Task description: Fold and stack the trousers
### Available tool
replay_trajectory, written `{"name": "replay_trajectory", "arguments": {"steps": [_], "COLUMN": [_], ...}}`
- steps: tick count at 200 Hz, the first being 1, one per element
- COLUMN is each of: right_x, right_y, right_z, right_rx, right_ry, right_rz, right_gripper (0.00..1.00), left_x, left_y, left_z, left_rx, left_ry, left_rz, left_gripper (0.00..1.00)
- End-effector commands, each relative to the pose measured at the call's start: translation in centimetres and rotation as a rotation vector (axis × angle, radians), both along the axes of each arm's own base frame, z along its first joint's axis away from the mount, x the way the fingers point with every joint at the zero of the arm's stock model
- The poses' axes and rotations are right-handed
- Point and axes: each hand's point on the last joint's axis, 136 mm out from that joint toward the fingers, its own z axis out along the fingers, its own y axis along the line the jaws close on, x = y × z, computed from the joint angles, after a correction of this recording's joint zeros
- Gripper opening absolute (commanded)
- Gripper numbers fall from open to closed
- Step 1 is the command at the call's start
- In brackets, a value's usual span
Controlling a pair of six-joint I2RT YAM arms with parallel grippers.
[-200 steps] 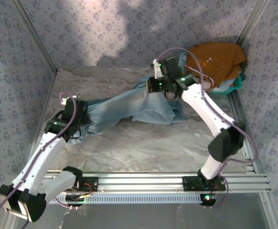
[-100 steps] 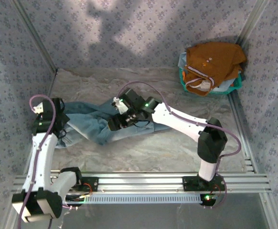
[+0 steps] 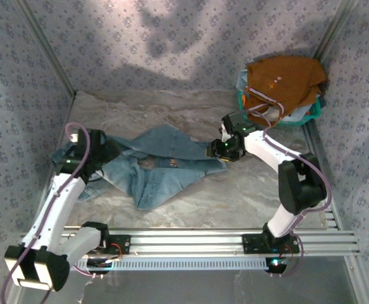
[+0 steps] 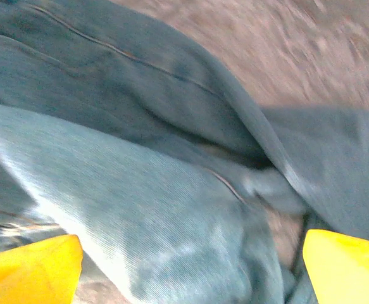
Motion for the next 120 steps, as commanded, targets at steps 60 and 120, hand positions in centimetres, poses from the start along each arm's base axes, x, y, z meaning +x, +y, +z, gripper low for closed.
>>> {"name": "replay_trajectory", "arguments": {"steps": [60,120], "right_x": [-3.5,-2.6], "right_y": [-3.8,-3.7], "right_z": [-3.9,-2.6], "right_rx": [-0.169,-0.123], "right_ry": [0.085,0.014], "right_rz": [0.026,0.036], "right_gripper": [0.66,0.25], "left_x": [-1.1,-1.7], "left_y": [-4.5,-4.5], "left_z": [-4.1,-4.0], "left_rx": [-0.057,-0.059], "left_ry": [0.068,0.058], "left_rz": [-0.127,-0.15], "left_gripper": [0.9,0.89]}}
